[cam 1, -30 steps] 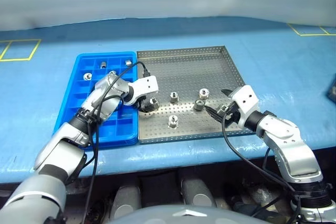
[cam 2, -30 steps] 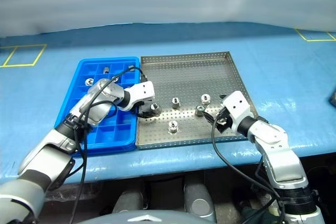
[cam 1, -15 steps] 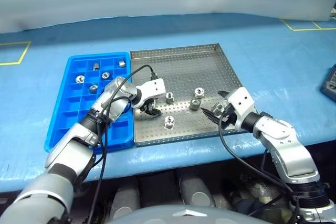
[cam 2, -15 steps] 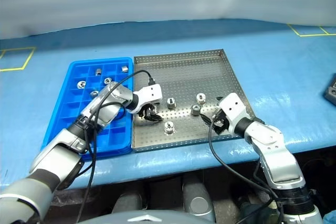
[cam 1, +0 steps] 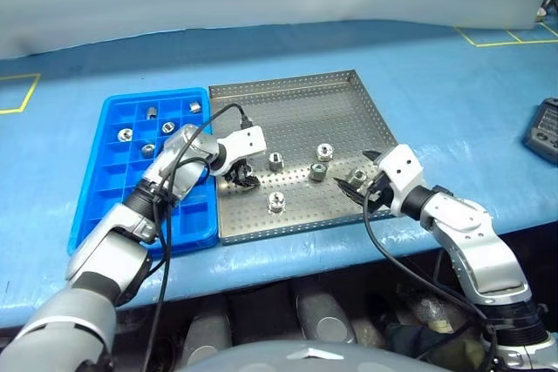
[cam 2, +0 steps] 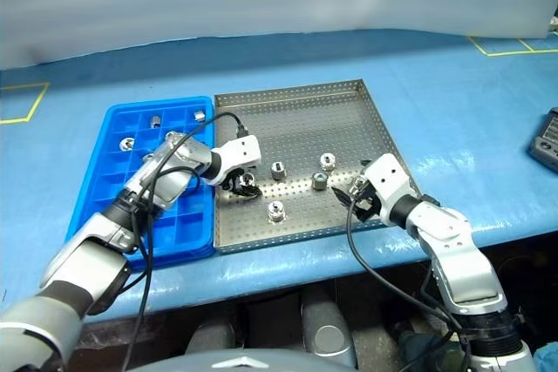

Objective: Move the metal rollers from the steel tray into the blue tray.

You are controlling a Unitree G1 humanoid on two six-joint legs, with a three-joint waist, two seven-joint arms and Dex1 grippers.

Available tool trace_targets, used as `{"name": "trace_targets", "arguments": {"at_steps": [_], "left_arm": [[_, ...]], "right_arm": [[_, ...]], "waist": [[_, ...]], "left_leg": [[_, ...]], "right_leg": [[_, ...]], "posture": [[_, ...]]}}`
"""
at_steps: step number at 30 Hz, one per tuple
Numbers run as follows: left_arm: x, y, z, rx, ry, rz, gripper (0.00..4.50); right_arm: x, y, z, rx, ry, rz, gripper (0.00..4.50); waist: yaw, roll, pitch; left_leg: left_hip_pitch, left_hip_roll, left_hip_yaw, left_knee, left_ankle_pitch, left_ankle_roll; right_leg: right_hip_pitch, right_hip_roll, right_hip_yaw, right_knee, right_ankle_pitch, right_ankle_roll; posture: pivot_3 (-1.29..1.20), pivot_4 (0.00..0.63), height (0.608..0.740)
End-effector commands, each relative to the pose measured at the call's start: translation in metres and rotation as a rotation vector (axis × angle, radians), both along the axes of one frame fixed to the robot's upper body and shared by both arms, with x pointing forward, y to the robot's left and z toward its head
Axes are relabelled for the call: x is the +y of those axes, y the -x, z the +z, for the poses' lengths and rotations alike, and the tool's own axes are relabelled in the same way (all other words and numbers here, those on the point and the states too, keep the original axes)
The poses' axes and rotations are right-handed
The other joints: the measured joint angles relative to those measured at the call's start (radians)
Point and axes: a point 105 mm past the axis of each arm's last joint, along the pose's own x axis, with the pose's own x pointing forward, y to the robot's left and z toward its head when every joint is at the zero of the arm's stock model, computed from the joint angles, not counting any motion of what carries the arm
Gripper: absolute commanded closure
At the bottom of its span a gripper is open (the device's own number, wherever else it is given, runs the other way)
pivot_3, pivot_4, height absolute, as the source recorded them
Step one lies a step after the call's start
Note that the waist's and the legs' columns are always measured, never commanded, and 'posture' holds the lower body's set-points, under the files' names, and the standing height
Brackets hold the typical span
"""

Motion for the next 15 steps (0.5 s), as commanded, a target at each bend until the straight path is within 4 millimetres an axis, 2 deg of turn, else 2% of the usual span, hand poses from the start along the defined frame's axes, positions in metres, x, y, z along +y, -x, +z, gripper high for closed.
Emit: {"name": "trace_targets", "arguments": {"at_steps": [1,8,9,10,14,15], "left_arm": [[0.006,0.001,0.002,-0.010,-0.013,0.004,0.84],[0.005,0.009,-0.008,0.021,-0.032,-0.013,0.84],[0.005,0.011,-0.009,0.027,-0.038,-0.020,1.21],[0.005,0.013,-0.010,0.032,-0.041,-0.029,1.37],[0.005,0.014,-0.010,0.037,-0.038,-0.030,2.74],[0.005,0.014,-0.010,0.037,-0.038,-0.029,2.82]], "right_arm": [[0.003,-0.002,0.012,-0.051,0.000,0.013,0.00],[0.002,-0.003,0.013,-0.054,0.000,0.007,0.00],[0.002,-0.003,0.013,-0.056,-0.001,0.005,0.00],[0.002,-0.004,0.014,-0.058,-0.002,0.003,0.00],[0.000,-0.005,0.015,-0.063,-0.002,-0.004,0.00],[0.000,-0.005,0.016,-0.063,-0.001,-0.005,0.00]], "waist": [[0.001,0.000,0.000],[0.000,0.000,0.000],[0.000,0.000,0.000],[0.000,0.000,0.000],[0.000,0.000,0.000],[0.000,0.000,0.000]], "left_leg": [[0.000,0.000,0.000,0.000,0.000,0.000],[0.001,0.000,0.002,0.000,0.000,0.000],[0.001,0.000,0.002,0.000,0.000,0.000],[0.001,0.000,0.002,0.000,0.000,0.000],[0.001,0.000,0.003,0.000,0.000,0.000],[0.001,0.000,0.003,0.000,0.000,0.000]], "right_leg": [[0.000,0.000,0.000,0.000,0.000,0.000],[-0.001,0.001,0.003,0.000,0.000,0.001],[0.000,0.001,0.004,0.000,0.001,0.001],[0.000,0.001,0.004,0.000,0.001,0.001],[0.000,0.001,0.006,0.000,0.001,0.002],[0.000,0.001,0.006,0.000,0.001,0.002]], "posture": [[-0.19,0.150,0.740],[-0.19,0.150,0.740],[-0.19,0.150,0.740],[-0.19,0.150,0.740],[-0.19,0.150,0.740],[-0.19,0.150,0.740]]}}
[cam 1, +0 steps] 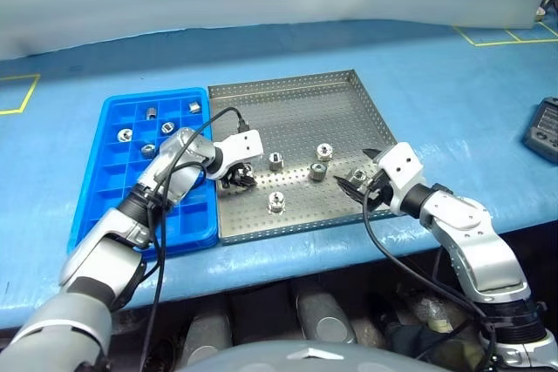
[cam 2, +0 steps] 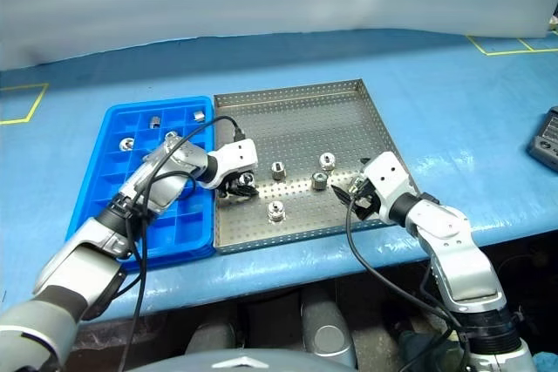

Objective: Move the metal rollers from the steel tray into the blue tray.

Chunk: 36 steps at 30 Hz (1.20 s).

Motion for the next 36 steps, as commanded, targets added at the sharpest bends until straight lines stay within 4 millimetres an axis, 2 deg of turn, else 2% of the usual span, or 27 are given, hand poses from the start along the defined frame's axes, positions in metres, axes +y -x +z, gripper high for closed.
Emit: {"name": "trace_targets", "arguments": {"at_steps": [1,8,13,17,20,24,29,36], "left_arm": [[0.006,0.003,-0.006,0.010,-0.033,0.009,2.82],[0.003,-0.001,0.002,-0.011,0.013,0.034,2.82],[-0.016,-0.005,0.039,-0.039,0.247,0.051,2.82],[-0.019,0.002,0.055,-0.001,0.382,0.076,2.82],[-0.008,0.009,0.057,0.001,0.413,0.131,2.82],[0.018,0.014,0.055,-0.069,0.417,0.287,2.82],[0.056,0.020,0.059,-0.238,0.468,0.578,2.82],[0.083,0.034,0.071,-0.388,0.649,0.909,2.82]], "right_arm": [[-0.001,-0.003,0.013,-0.053,0.001,-0.007,0.00],[0.005,-0.003,0.015,-0.053,-0.015,0.032,0.00],[0.021,0.007,0.024,-0.053,-0.067,0.132,0.00],[0.031,0.016,0.026,-0.032,-0.132,0.199,0.00],[0.043,0.025,0.026,0.006,-0.202,0.269,0.00],[0.049,0.026,0.012,0.060,-0.198,0.285,0.00],[0.054,0.021,0.006,0.073,-0.242,0.254,0.00],[0.053,0.014,0.005,0.084,-0.244,0.257,0.00]], "waist": [[0.000,0.000,0.000],[0.000,0.000,0.000],[0.003,-0.001,0.001],[0.005,-0.002,0.001],[0.006,-0.002,0.001],[0.020,-0.002,0.002],[0.082,-0.005,0.003],[0.171,-0.006,0.004]], "left_leg": [[0.000,0.000,0.000,0.000,0.000,0.000],[0.000,0.000,0.000,0.000,0.000,0.000],[-0.001,0.000,0.000,0.000,0.000,0.000],[-0.002,0.000,0.001,0.000,0.000,0.001],[-0.002,0.000,0.001,-0.001,-0.001,0.001],[0.000,0.001,0.001,-0.001,-0.001,0.001],[0.000,0.001,0.000,0.000,-0.001,0.001],[-0.001,0.001,0.000,0.001,-0.001,0.001]], "right_leg": [[0.000,0.000,0.000,0.000,0.000,0.000],[0.000,0.000,0.001,0.000,0.000,0.000],[-0.001,0.000,0.001,0.000,0.000,0.001],[-0.002,0.001,0.002,-0.001,0.000,0.001],[-0.002,0.001,0.002,0.000,0.000,0.001],[-0.002,0.002,0.003,0.001,0.000,0.001],[-0.002,0.002,0.003,0.001,0.000,0.001],[-0.001,0.002,0.001,-0.001,0.001,0.001]], "posture": [[-0.19,0.150,0.740],[-0.18,0.150,0.740],[-0.17,0.150,0.740],[-0.15,0.150,0.740],[-0.13,0.150,0.740],[-0.02,0.150,0.740],[0.09,0.150,0.740],[0.17,0.150,0.740]]}}
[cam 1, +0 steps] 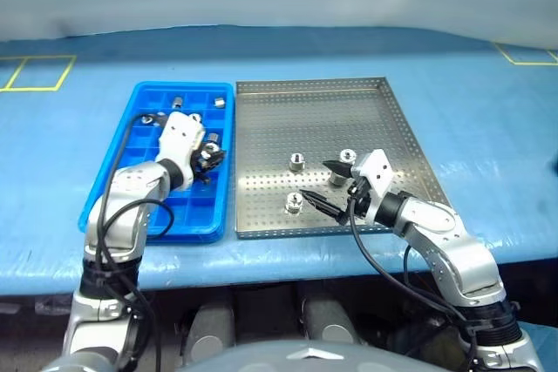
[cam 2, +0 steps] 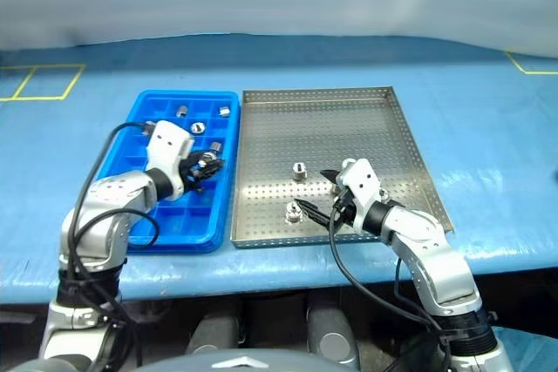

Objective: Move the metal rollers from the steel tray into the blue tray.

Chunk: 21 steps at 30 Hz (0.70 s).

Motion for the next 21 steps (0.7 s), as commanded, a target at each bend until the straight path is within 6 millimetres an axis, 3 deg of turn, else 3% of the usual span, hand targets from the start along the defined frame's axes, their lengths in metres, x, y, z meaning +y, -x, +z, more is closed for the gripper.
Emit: {"name": "trace_targets", "arguments": {"at_steps": [1,8,21], "left_arm": [[0.006,0.003,0.022,-0.117,0.049,0.126,2.82],[0.025,0.000,0.018,-0.149,0.069,0.345,2.82],[0.057,-0.019,0.021,-0.201,-0.006,0.649,2.82]], "right_arm": [[0.000,-0.006,0.008,-0.025,-0.005,0.011,0.00],[0.006,-0.009,0.009,-0.030,-0.009,0.026,0.00],[0.005,-0.009,0.002,-0.019,-0.009,-0.022,0.00]], "waist": [[0.029,0.000,0.000],[0.068,-0.001,0.000],[0.075,-0.001,0.000]], "left_leg": [[0.000,0.000,0.000,0.000,0.000,0.000],[-0.001,-0.001,0.000,0.001,0.000,0.000],[-0.002,-0.001,0.000,0.000,0.000,0.000]], "right_leg": [[0.000,0.000,0.000,0.000,0.000,0.000],[0.001,-0.001,-0.001,-0.001,0.000,0.000],[0.001,-0.001,-0.001,-0.003,0.000,0.000]], "posture": [[0.18,0.150,0.740],[0.20,0.150,0.740],[0.18,0.150,0.740]]}}
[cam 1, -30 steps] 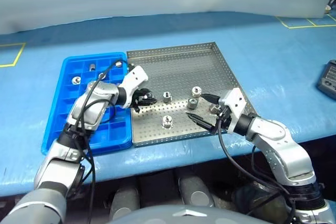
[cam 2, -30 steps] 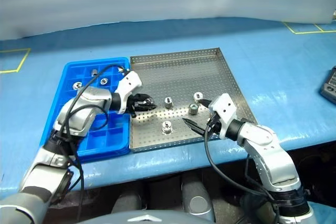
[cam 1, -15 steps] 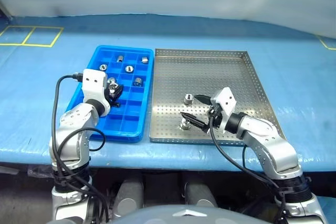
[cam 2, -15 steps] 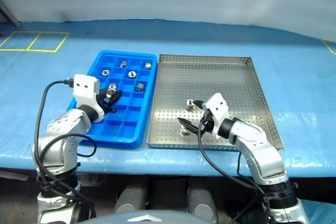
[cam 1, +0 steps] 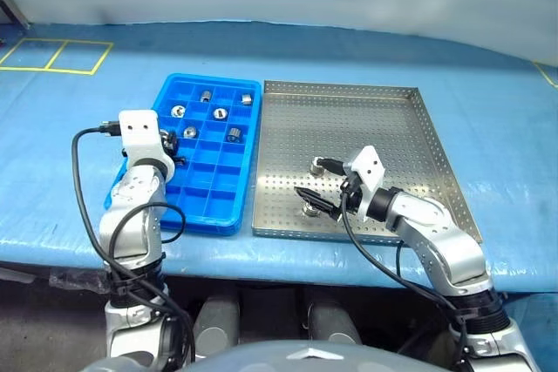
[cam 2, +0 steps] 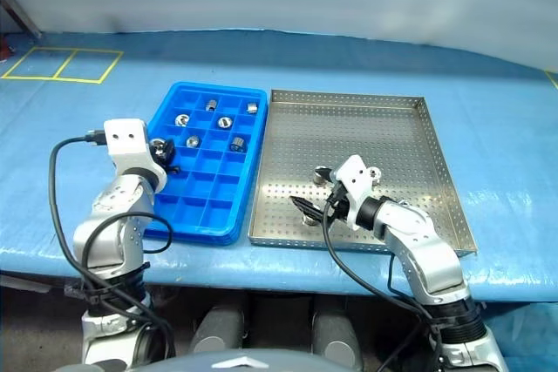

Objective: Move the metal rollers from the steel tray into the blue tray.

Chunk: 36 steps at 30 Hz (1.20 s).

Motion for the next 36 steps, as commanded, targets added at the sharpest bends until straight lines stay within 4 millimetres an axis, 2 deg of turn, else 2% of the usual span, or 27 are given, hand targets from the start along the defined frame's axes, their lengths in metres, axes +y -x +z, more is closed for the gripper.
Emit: {"name": "trace_targets", "arguments": {"at_steps": [1,5,6,11,14,16,20,24,26,29,33,36], "left_arm": [[0.013,-0.003,0.014,-0.058,-0.028,0.096,2.82],[0.018,-0.004,0.007,-0.020,-0.068,0.131,2.82],[0.019,-0.005,0.006,-0.013,-0.073,0.132,2.09],[0.007,-0.009,0.003,-0.002,-0.061,0.078,0.53],[0.003,-0.009,0.011,-0.046,-0.063,0.049,0.53],[0.010,-0.007,0.019,-0.096,-0.054,0.080,0.53],[0.051,0.006,0.031,-0.166,-0.056,0.283,0.53],[0.079,0.020,0.029,-0.162,-0.064,0.439,0.53],[0.090,0.029,0.021,-0.125,-0.077,0.509,0.53],[0.090,0.030,0.008,-0.057,-0.083,0.510,0.53],[0.077,0.026,-0.019,0.117,-0.098,0.424,0.53],[0.073,0.027,-0.028,0.174,-0.074,0.406,0.53]], "right_arm": [[-0.001,-0.002,0.008,-0.045,-0.003,-0.019,0.00],[0.000,-0.004,0.011,-0.058,-0.013,-0.031,0.00],[0.001,-0.004,0.012,-0.061,-0.012,-0.034,0.00],[0.001,-0.005,0.010,-0.065,-0.002,-0.042,0.00],[0.001,-0.005,0.008,-0.063,0.004,-0.047,0.00],[0.001,-0.005,0.007,-0.062,0.009,-0.047,0.00],[0.000,-0.005,0.005,-0.058,0.011,-0.051,0.00],[0.000,-0.005,0.003,-0.055,0.017,-0.050,0.00],[0.001,-0.005,0.003,-0.054,0.019,-0.051,0.00],[0.001,-0.006,0.003,-0.055,0.020,-0.052,0.00],[-0.002,-0.008,0.005,-0.066,0.021,-0.073,0.00],[-0.004,-0.010,0.006,-0.069,0.023,-0.085,0.00]], "waist": [[-0.001,0.000,0.000],[-0.001,0.000,0.000],[0.000,0.000,0.000],[0.000,0.000,0.000],[0.000,0.000,0.000],[-0.003,0.000,0.000],[-0.007,0.000,0.000],[-0.003,0.000,0.000],[0.001,0.000,0.000],[0.003,0.000,0.000],[0.009,0.000,0.000],[0.008,0.000,0.000]], "left_leg": [[0.000,0.000,0.000,0.000,0.000,0.000],[0.000,0.000,0.000,-0.001,0.000,0.000],[0.000,0.000,0.000,0.000,0.000,0.000],[0.000,0.000,0.000,0.000,0.000,0.000],[0.000,0.000,0.000,0.000,0.000,0.000],[0.000,0.000,0.000,-0.001,0.000,0.000],[0.000,0.000,0.000,-0.001,0.000,0.000],[0.000,0.000,0.000,-0.001,0.000,0.000],[-0.001,0.000,0.000,-0.001,0.000,0.000],[-0.001,0.000,0.000,-0.001,0.000,0.000],[-0.001,0.000,0.000,-0.001,0.000,0.000],[-0.001,0.000,0.000,-0.001,0.000,0.000]], "right_leg": [[0.000,0.000,0.000,0.000,0.000,0.000],[0.000,0.000,0.000,0.000,0.000,0.000],[0.000,0.000,0.000,0.000,0.000,0.000],[0.000,0.000,0.000,0.000,0.000,0.000],[0.000,0.000,0.000,0.000,0.000,0.000],[0.000,0.000,0.000,0.000,0.000,0.000],[-0.001,0.000,0.000,0.000,0.000,0.000],[0.000,0.000,0.000,-0.001,0.000,0.000],[0.000,0.000,0.000,-0.002,0.000,0.000],[0.000,0.000,-0.001,-0.003,0.000,0.001],[0.000,0.000,-0.001,-0.003,0.000,0.001],[0.000,-0.001,-0.001,-0.003,0.000,0.001]], "posture": [[0.18,0.150,0.740],[0.18,0.150,0.740],[0.18,0.150,0.740],[0.18,0.150,0.740],[0.17,0.150,0.740],[0.17,0.150,0.740],[0.18,0.150,0.740],[0.19,0.150,0.740],[0.19,0.150,0.740],[0.19,0.150,0.740],[0.19,0.150,0.740],[0.19,0.150,0.740]]}}
